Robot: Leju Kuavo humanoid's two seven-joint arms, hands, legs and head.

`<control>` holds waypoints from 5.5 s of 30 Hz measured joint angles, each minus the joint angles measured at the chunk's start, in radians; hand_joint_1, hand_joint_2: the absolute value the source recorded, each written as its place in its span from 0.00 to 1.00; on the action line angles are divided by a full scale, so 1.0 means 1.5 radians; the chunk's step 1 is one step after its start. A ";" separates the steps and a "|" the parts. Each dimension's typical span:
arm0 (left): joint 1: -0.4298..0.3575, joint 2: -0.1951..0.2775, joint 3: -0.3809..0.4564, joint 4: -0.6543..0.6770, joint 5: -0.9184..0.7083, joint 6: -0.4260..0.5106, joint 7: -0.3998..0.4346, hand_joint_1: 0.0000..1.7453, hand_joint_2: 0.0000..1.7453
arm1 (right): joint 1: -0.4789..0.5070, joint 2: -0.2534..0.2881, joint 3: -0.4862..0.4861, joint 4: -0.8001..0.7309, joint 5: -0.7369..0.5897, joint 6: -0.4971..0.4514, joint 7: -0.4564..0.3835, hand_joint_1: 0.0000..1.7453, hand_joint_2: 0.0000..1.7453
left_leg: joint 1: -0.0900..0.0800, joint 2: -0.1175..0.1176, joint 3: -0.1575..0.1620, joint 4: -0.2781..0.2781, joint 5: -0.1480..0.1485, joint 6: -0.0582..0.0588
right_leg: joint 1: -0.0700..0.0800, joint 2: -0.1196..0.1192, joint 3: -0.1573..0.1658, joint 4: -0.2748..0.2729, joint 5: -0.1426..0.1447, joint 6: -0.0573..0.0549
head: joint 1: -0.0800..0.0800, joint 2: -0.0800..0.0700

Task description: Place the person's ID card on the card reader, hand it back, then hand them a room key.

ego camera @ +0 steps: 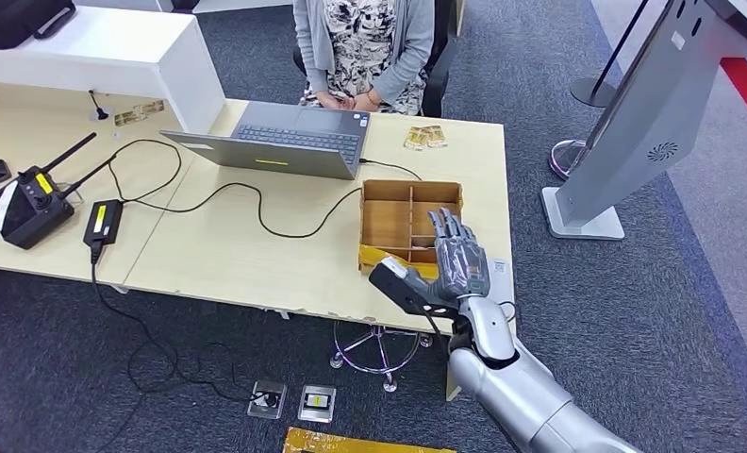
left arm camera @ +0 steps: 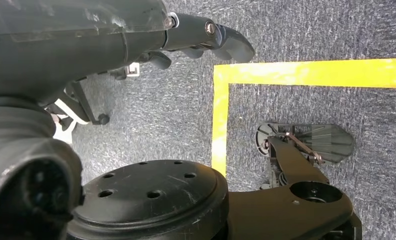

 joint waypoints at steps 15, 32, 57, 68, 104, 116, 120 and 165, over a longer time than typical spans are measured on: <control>0.000 0.001 0.000 0.000 -0.005 -0.002 -0.001 0.00 0.00 | -0.018 0.019 -0.013 0.090 -0.001 -0.016 -0.014 0.00 1.00 | 0.000 0.000 0.000 0.000 0.000 0.000 | 0.000 0.000 0.000 0.000 0.000 0.000 | 0.000 0.000; 0.000 0.001 0.000 0.001 -0.004 -0.002 -0.003 0.00 0.00 | -0.030 0.042 -0.013 0.139 -0.014 -0.028 -0.044 0.00 1.00 | 0.000 0.000 0.000 0.000 0.000 0.000 | 0.000 0.000 0.000 0.000 0.000 0.000 | 0.000 0.000; 0.000 0.002 0.000 0.001 -0.002 0.005 -0.005 0.00 0.00 | -0.034 0.058 -0.012 0.186 -0.034 -0.027 -0.069 1.00 1.00 | 0.000 0.000 0.000 0.000 0.000 0.000 | 0.000 0.000 0.000 0.000 0.000 0.000 | 0.000 0.000; 0.000 0.002 0.000 0.001 -0.004 0.004 -0.005 0.00 0.00 | -0.036 0.063 -0.012 0.209 -0.048 -0.041 -0.085 0.00 0.50 | 0.000 0.000 0.000 0.000 0.000 0.000 | 0.000 0.000 0.000 0.000 0.000 0.000 | 0.000 0.000; -0.003 0.002 -0.004 0.002 -0.009 -0.004 -0.005 0.00 0.00 | -0.059 0.061 -0.012 0.222 -0.030 -0.072 -0.086 0.00 1.00 | 0.000 0.000 0.000 0.000 0.000 0.000 | 0.000 0.000 0.000 0.000 0.000 0.000 | 0.000 0.000; -0.002 0.002 -0.006 0.002 -0.008 -0.004 -0.005 0.00 0.00 | -0.065 0.061 -0.012 0.235 -0.023 -0.074 -0.081 0.00 1.00 | 0.000 0.000 0.000 0.000 0.000 0.000 | 0.000 0.000 0.000 0.000 0.000 0.000 | 0.000 0.000; -0.002 0.002 -0.006 0.002 -0.008 -0.004 -0.005 0.00 0.00 | -0.065 0.061 -0.012 0.237 -0.023 -0.074 -0.079 0.00 1.00 | 0.000 0.000 0.000 0.000 0.000 0.000 | 0.000 0.000 0.000 0.000 0.000 0.000 | 0.000 0.000; -0.002 0.003 -0.017 0.005 -0.021 -0.005 -0.014 0.00 0.00 | -0.049 0.053 -0.013 0.242 -0.054 -0.070 -0.096 1.00 1.00 | 0.000 0.000 0.000 0.000 0.000 0.000 | 0.000 0.000 0.000 0.000 0.000 0.000 | 0.000 0.000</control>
